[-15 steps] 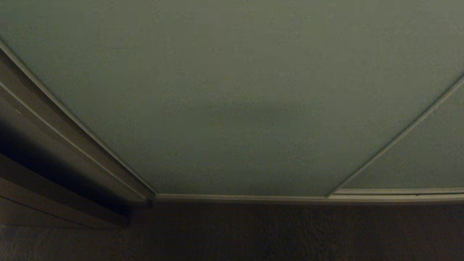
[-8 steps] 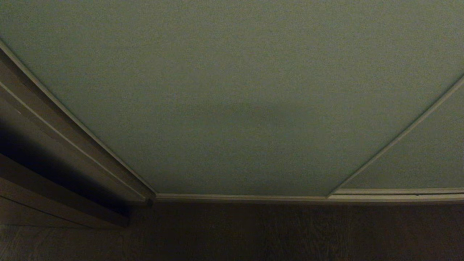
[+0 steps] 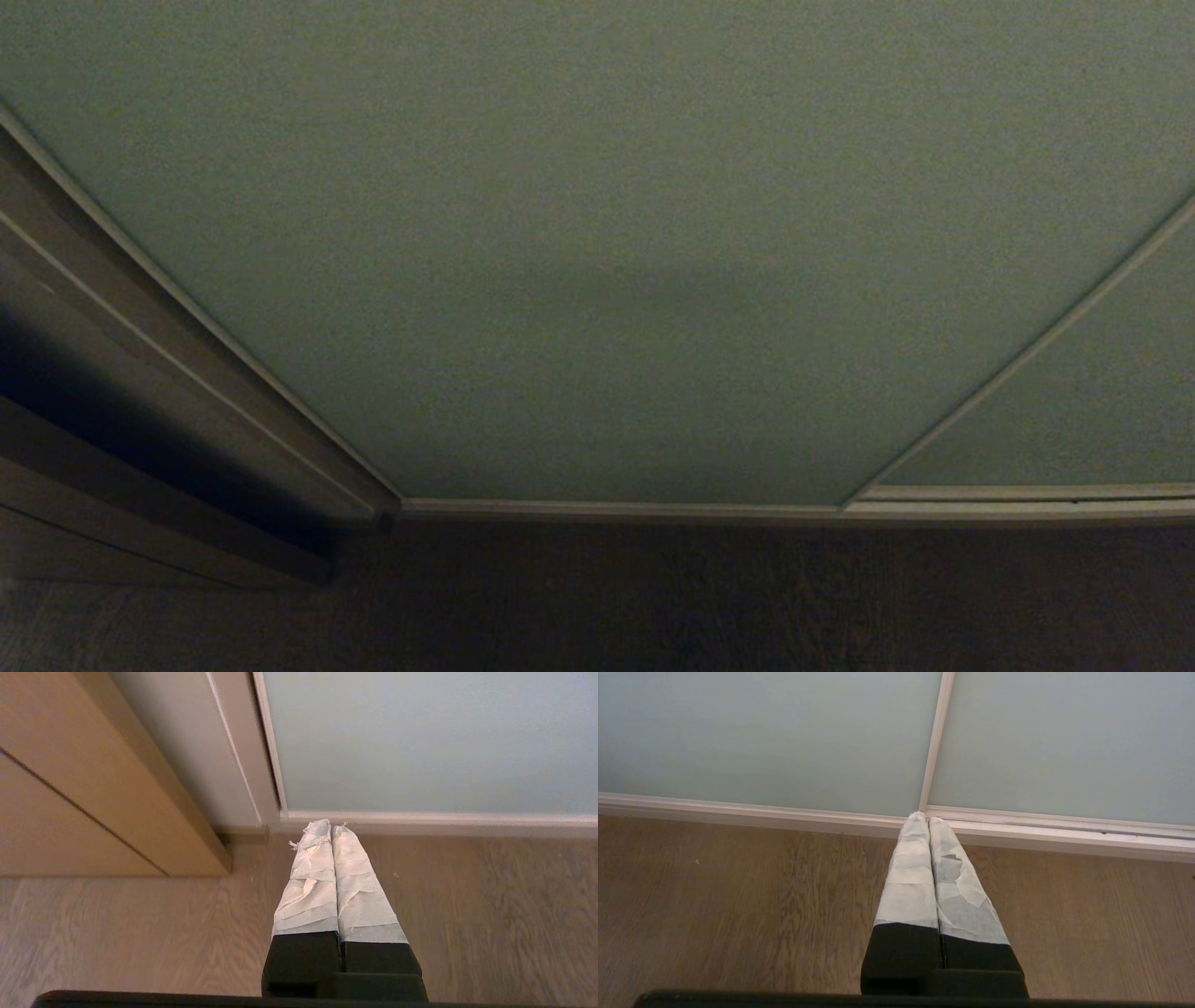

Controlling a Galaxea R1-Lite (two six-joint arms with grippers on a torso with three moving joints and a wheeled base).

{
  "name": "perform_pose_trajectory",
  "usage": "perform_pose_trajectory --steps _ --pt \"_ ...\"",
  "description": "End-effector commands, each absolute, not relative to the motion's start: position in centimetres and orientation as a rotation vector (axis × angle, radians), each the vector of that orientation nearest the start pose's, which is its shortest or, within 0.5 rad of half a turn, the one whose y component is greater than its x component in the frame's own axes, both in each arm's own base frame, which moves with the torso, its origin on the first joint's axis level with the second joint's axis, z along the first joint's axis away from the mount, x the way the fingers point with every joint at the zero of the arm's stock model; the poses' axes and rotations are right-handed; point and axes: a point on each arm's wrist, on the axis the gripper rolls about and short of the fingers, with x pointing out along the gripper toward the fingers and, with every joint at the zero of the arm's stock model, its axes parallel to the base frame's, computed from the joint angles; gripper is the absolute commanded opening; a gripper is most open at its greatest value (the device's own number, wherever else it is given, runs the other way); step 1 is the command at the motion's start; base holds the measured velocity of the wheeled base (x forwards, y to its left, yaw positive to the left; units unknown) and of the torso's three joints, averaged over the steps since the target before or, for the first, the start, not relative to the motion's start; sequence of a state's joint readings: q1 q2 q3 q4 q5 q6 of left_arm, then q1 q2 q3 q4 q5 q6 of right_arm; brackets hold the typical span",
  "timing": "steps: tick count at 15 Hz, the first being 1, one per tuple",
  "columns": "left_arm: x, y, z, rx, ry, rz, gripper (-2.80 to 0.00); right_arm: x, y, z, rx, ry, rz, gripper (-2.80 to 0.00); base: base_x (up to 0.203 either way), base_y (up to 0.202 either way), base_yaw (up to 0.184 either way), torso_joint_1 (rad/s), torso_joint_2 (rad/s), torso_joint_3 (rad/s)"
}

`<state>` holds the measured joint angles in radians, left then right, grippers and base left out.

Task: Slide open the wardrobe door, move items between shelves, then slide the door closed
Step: Open the door

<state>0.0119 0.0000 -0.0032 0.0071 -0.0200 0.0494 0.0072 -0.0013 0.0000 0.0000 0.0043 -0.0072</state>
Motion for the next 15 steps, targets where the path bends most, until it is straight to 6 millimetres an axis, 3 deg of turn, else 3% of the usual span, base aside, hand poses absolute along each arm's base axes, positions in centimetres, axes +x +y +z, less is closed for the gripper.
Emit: perform_pose_trajectory --steps 1,3,5,10,12,15 --pt "-2.3 -0.1 7.6 0.052 0.010 -0.008 -2.80 -2.3 0.0 7.5 -0.008 -0.003 0.012 -2.80 0.000 0.000 0.000 0.000 0.00 0.000" --pt "-2.4 -0.1 7.8 0.051 0.002 0.001 -2.80 -2.3 0.0 7.5 -0.008 -0.002 0.012 -2.80 0.000 0.000 0.000 0.000 0.00 0.000" --pt "-2.8 0.0 9.4 0.053 -0.055 0.030 -2.80 -2.3 0.0 7.5 -0.008 -0.003 0.012 -2.80 0.000 0.000 0.000 0.000 0.00 0.000" --pt "-4.2 0.2 19.9 0.037 -0.243 0.134 -2.80 -2.3 0.0 7.5 -0.008 -0.003 0.012 -2.80 0.000 0.000 0.000 0.000 0.00 0.000" --pt "-2.7 0.4 23.1 0.021 -0.287 0.223 -2.80 -2.3 0.0 7.5 -0.008 -0.003 0.012 -2.80 0.000 0.000 0.000 0.000 0.00 0.000" --pt "1.6 0.9 28.6 -0.016 -0.449 0.405 -2.80 -2.3 0.0 7.5 -0.008 -0.003 0.012 -2.80 0.000 0.000 0.000 0.000 0.00 0.000"
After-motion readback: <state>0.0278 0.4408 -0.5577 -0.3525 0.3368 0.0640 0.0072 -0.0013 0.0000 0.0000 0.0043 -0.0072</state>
